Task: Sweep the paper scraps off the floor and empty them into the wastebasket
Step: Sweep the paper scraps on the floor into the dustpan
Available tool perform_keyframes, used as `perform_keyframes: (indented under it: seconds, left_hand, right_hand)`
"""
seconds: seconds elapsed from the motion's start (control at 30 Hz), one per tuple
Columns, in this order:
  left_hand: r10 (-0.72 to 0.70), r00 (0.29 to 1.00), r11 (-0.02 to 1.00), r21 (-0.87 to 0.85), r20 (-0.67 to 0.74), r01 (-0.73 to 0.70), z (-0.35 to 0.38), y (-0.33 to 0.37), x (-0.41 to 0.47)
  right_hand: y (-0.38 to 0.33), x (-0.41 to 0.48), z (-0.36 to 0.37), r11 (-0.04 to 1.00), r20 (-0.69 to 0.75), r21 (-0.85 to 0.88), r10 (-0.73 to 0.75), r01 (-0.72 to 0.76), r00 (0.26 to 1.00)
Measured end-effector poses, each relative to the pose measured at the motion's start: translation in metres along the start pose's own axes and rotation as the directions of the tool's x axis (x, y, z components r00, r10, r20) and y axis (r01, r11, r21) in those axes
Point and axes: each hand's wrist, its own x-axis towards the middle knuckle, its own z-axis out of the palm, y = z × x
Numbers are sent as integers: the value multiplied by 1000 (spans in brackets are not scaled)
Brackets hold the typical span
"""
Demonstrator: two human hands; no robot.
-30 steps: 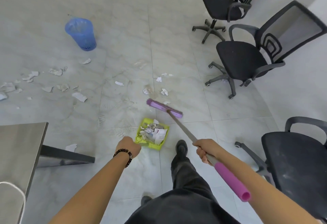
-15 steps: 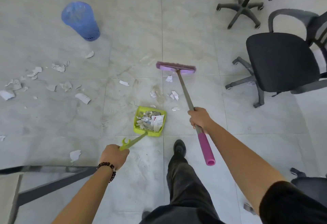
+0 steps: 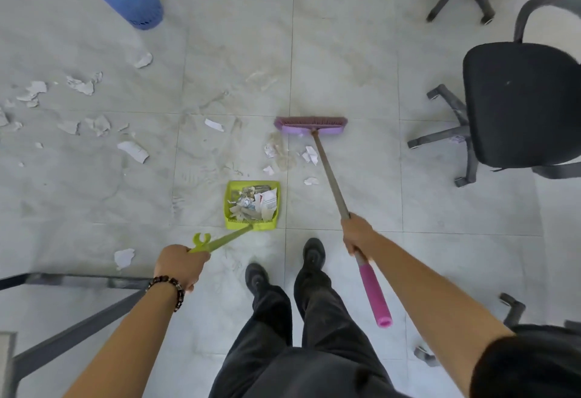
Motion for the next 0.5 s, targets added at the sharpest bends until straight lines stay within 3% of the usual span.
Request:
perform_keyframes:
  seconds: [0.2, 0.5]
  left_hand:
    - [-14, 998, 1000, 0, 54, 14, -6, 10, -2]
    - [12, 994, 1000, 7, 104, -13, -11, 24, 2]
  right_hand:
    - [10, -43, 14, 992, -94, 104, -63, 72, 994]
    - [-156, 32, 15, 942, -210, 185, -240, 280, 948]
